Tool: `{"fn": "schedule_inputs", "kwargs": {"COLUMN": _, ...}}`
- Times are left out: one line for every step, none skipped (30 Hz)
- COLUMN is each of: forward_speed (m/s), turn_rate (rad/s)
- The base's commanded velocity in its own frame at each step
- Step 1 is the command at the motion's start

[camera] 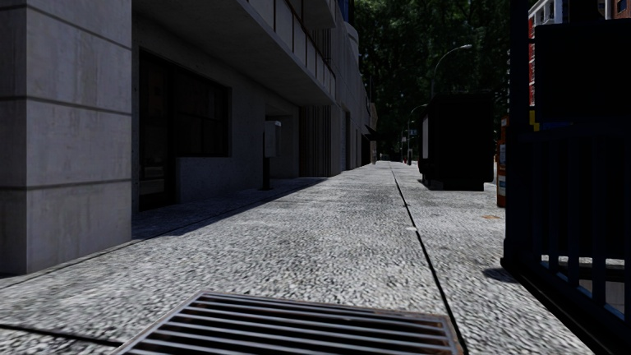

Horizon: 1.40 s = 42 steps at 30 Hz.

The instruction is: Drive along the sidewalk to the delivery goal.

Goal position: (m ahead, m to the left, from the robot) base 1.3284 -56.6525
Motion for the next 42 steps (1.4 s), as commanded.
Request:
{"fn": "schedule_inputs", "kwargs": {"forward_speed": 0.0, "turn_rate": 0.56}}
{"fn": "schedule_inputs", "kwargs": {"forward_speed": 0.0, "turn_rate": 0.98}}
{"fn": "schedule_inputs", "kwargs": {"forward_speed": 0.0, "turn_rate": 1.2}}
{"fn": "schedule_inputs", "kwargs": {"forward_speed": 0.0, "turn_rate": 1.2}}
{"fn": "schedule_inputs", "kwargs": {"forward_speed": 0.0, "turn_rate": 1.2}}
{"fn": "schedule_inputs", "kwargs": {"forward_speed": 0.0, "turn_rate": 1.2}}
{"fn": "schedule_inputs", "kwargs": {"forward_speed": 0.0, "turn_rate": 1.2}}
{"fn": "schedule_inputs", "kwargs": {"forward_speed": 0.0, "turn_rate": 1.2}}
{"fn": "schedule_inputs", "kwargs": {"forward_speed": 0.0, "turn_rate": 1.2}}
{"fn": "schedule_inputs", "kwargs": {"forward_speed": 0.0, "turn_rate": 1.2}}
{"fn": "schedule_inputs", "kwargs": {"forward_speed": 0.0, "turn_rate": 1.2}}
{"fn": "schedule_inputs", "kwargs": {"forward_speed": 0.0, "turn_rate": 1.2}}
{"fn": "schedule_inputs", "kwargs": {"forward_speed": 0.0, "turn_rate": 1.2}}
{"fn": "schedule_inputs", "kwargs": {"forward_speed": 0.0, "turn_rate": 1.2}}
{"fn": "schedule_inputs", "kwargs": {"forward_speed": 0.0, "turn_rate": 1.2}}
{"fn": "schedule_inputs", "kwargs": {"forward_speed": 0.0, "turn_rate": 1.2}}
{"fn": "schedule_inputs", "kwargs": {"forward_speed": 0.0, "turn_rate": 1.2}}
{"fn": "schedule_inputs", "kwargs": {"forward_speed": 0.0, "turn_rate": 1.2}}
{"fn": "schedule_inputs", "kwargs": {"forward_speed": 0.0, "turn_rate": 1.2}}
{"fn": "schedule_inputs", "kwargs": {"forward_speed": 0.0, "turn_rate": 1.2}}
{"fn": "schedule_inputs", "kwargs": {"forward_speed": 0.0, "turn_rate": 1.2}}
{"fn": "schedule_inputs", "kwargs": {"forward_speed": 0.0, "turn_rate": 1.2}}
{"fn": "schedule_inputs", "kwargs": {"forward_speed": 0.0, "turn_rate": 1.2}}
{"fn": "schedule_inputs", "kwargs": {"forward_speed": 0.0, "turn_rate": 1.2}}
{"fn": "schedule_inputs", "kwargs": {"forward_speed": 0.0, "turn_rate": 1.2}}
{"fn": "schedule_inputs", "kwargs": {"forward_speed": 0.0, "turn_rate": 1.2}}
{"fn": "schedule_inputs", "kwargs": {"forward_speed": 0.0, "turn_rate": 1.2}}
{"fn": "schedule_inputs", "kwargs": {"forward_speed": 0.0, "turn_rate": 1.2}}
{"fn": "schedule_inputs", "kwargs": {"forward_speed": 0.0, "turn_rate": 1.2}}
{"fn": "schedule_inputs", "kwargs": {"forward_speed": 0.0, "turn_rate": 1.2}}
{"fn": "schedule_inputs", "kwargs": {"forward_speed": 0.0, "turn_rate": 1.2}}
{"fn": "schedule_inputs", "kwargs": {"forward_speed": 0.0, "turn_rate": 1.2}}
{"fn": "schedule_inputs", "kwargs": {"forward_speed": 0.0, "turn_rate": 1.2}}
{"fn": "schedule_inputs", "kwargs": {"forward_speed": 0.0, "turn_rate": 1.2}}
{"fn": "schedule_inputs", "kwargs": {"forward_speed": 0.0, "turn_rate": 1.2}}
{"fn": "schedule_inputs", "kwargs": {"forward_speed": 0.0, "turn_rate": 1.2}}
{"fn": "schedule_inputs", "kwargs": {"forward_speed": 0.0, "turn_rate": 1.2}}
{"fn": "schedule_inputs", "kwargs": {"forward_speed": 0.0, "turn_rate": 1.2}}
{"fn": "schedule_inputs", "kwargs": {"forward_speed": 0.0, "turn_rate": 1.2}}
{"fn": "schedule_inputs", "kwargs": {"forward_speed": 0.0, "turn_rate": 1.2}}
{"fn": "schedule_inputs", "kwargs": {"forward_speed": 0.0, "turn_rate": 1.2}}
{"fn": "schedule_inputs", "kwargs": {"forward_speed": 0.0, "turn_rate": 1.2}}
